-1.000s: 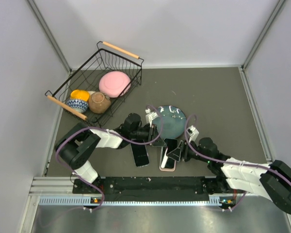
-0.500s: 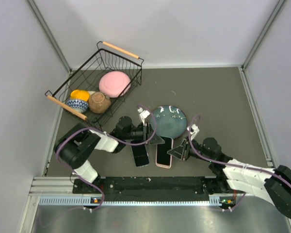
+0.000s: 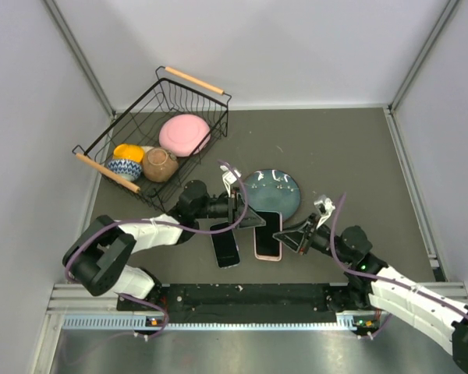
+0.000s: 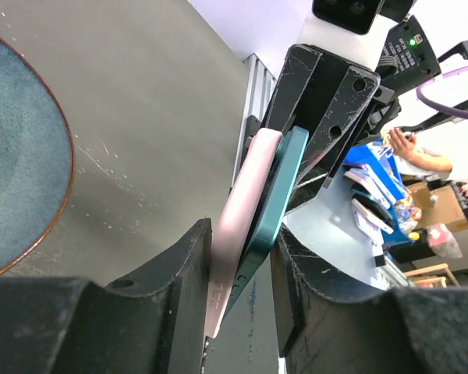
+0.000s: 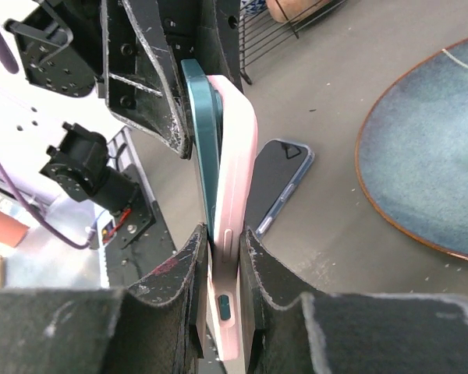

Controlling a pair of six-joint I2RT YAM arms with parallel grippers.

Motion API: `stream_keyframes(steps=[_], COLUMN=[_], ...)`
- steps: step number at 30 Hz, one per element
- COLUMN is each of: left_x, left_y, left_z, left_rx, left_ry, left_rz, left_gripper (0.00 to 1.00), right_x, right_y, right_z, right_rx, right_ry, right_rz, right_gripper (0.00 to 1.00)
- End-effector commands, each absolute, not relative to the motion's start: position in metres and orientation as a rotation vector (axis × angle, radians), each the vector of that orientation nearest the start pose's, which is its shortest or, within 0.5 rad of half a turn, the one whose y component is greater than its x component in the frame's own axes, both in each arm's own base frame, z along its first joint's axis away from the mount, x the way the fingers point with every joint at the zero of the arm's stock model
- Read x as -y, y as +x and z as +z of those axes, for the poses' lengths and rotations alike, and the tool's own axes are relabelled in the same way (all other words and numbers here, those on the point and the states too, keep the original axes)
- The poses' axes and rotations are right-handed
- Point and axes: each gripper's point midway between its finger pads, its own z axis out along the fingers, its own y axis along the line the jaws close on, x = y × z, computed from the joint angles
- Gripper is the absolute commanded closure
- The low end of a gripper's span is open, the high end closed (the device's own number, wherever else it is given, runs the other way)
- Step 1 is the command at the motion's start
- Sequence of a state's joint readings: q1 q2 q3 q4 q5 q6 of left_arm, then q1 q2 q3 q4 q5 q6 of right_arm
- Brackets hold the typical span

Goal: Put the phone into the phone case

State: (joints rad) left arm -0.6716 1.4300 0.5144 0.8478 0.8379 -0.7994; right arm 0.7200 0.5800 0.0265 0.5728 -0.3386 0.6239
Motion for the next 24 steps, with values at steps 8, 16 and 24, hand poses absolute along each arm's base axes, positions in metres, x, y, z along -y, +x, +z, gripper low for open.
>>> stream_keyframes(steps=[8,16,24], left_x=[0.339,0.34,0.333], left_y=[0.159,0.139,0.117], left_z=[0.18,0.188,0.212], left_rx=[-1.776,-1.708,-1.579], left_ry=[0.837,0.905,0.973], left_rz=[-1.775,-1.855,-1.982], left_gripper=[0.74,0.64,0.61], right_x=[-0.236,-0.244,-0.248], right_y=[0.184,0.187,0.155], right_z=[0.154,0.167,0.198], right_rx=[-1.52,-1.434,-1.278], right_ry=[-0.46,-0.508,-0.564], right_rz=[1.053,1.058,1.225], right_gripper=[0.92,0.94,0.96])
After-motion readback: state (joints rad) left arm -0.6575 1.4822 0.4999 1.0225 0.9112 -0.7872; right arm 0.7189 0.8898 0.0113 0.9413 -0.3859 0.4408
